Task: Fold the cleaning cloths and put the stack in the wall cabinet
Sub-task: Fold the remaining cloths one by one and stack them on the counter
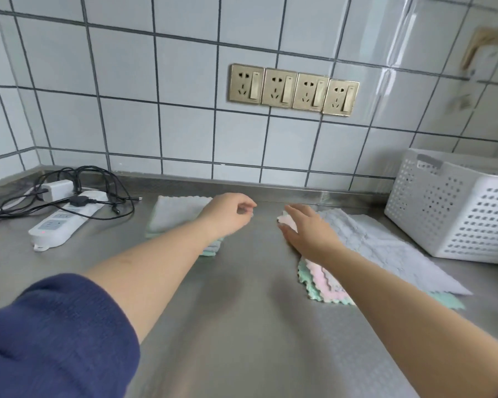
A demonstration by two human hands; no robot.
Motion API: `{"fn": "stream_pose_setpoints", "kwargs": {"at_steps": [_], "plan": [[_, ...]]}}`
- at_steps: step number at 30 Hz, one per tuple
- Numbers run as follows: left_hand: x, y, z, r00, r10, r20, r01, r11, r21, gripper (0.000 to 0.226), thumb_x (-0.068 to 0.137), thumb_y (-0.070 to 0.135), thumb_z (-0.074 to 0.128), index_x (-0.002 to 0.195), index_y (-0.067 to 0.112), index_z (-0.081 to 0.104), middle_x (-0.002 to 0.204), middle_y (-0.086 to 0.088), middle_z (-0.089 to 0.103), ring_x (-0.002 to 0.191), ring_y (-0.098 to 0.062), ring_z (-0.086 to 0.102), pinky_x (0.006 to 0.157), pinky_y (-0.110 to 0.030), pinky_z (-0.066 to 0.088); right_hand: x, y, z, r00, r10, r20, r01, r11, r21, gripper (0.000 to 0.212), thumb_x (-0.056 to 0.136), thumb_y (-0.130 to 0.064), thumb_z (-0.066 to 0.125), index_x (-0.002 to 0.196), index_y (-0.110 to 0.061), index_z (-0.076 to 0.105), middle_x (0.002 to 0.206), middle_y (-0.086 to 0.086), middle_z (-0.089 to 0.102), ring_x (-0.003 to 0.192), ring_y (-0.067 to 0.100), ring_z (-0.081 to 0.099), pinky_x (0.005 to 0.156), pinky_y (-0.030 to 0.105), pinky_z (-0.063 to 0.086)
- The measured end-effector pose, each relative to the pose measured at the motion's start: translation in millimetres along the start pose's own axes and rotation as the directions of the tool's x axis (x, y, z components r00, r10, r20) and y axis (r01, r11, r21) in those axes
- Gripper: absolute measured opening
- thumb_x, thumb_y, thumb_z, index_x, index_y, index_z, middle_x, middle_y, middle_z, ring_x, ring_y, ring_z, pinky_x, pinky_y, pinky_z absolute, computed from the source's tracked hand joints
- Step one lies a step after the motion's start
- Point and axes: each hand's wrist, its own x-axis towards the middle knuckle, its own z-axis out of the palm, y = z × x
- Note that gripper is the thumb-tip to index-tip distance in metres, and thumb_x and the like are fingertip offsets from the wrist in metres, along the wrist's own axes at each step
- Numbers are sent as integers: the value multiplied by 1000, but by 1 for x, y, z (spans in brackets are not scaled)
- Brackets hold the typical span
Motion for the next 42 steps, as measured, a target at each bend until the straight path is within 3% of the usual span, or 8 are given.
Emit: {"fn": "stream_pose_setpoints", "kwargs": {"at_steps": [6,12,15,19,25,31,36,42], "plan": [[-12,59,59,995,54,89,-47,996,-78,23,87,8,57,108,5,67,109,-8,68,91,-11,57,61,9,31,-55,80,-38,984,173,-51,-176,982,-68,48,97,-40,43,139,-17,44,151,1,31,133,22,39,105,35,36],[-26,93,109,955,103,278,-73,990,-117,29,85,0,57,114,2,64,115,-10,66,105,-16,62,79,-3,44,-100,115,-50,985,151,81,-139,981,-131,40,95,-37,49,131,-21,53,139,-3,49,125,17,47,104,29,37],[-26,98,130,925,132,356,-148,989,20,30,84,14,62,113,15,66,116,1,67,108,-11,61,99,-27,46,-113,121,-39,970,196,140,-186,979,-83,29,92,-31,55,117,-18,64,126,0,59,115,20,55,96,29,43],[-31,100,145,905,146,399,-261,931,253,34,83,37,62,115,25,63,120,8,61,115,-11,53,97,-31,44,-120,120,-25,961,259,95,-258,966,-29,29,86,-37,60,109,-19,67,115,2,62,107,24,57,88,34,49],[-34,102,148,911,265,316,-379,840,389,23,89,33,49,104,30,67,108,6,64,104,-17,56,79,-29,46,-114,123,-16,953,303,1,-302,950,-81,23,91,-31,51,98,-17,67,107,3,63,96,26,59,72,31,47],[-20,109,148,974,155,163,-186,962,198,18,89,21,51,93,21,68,98,2,69,94,-21,60,74,-28,45,-112,123,-16,959,284,-16,-284,954,-96,34,87,-52,49,71,-23,55,89,-3,52,79,21,54,59,27,35],[-10,116,144,986,116,121,-99,985,-139,11,92,19,52,84,19,59,83,1,60,86,-25,63,77,-34,48,-103,142,-23,935,337,-110,-350,927,-137,19,83,-11,49,92,-14,65,112,5,55,98,28,55,65,28,36],[-3,108,111,969,247,-18,-248,966,-74,13,94,20,48,96,15,61,92,-1,66,90,-19,58,80,-34,46,-99,172,-49,868,404,-289,-466,865,-188,36,80,-6,45,95,-28,69,105,1,63,89,26,60,76,33,35]]}}
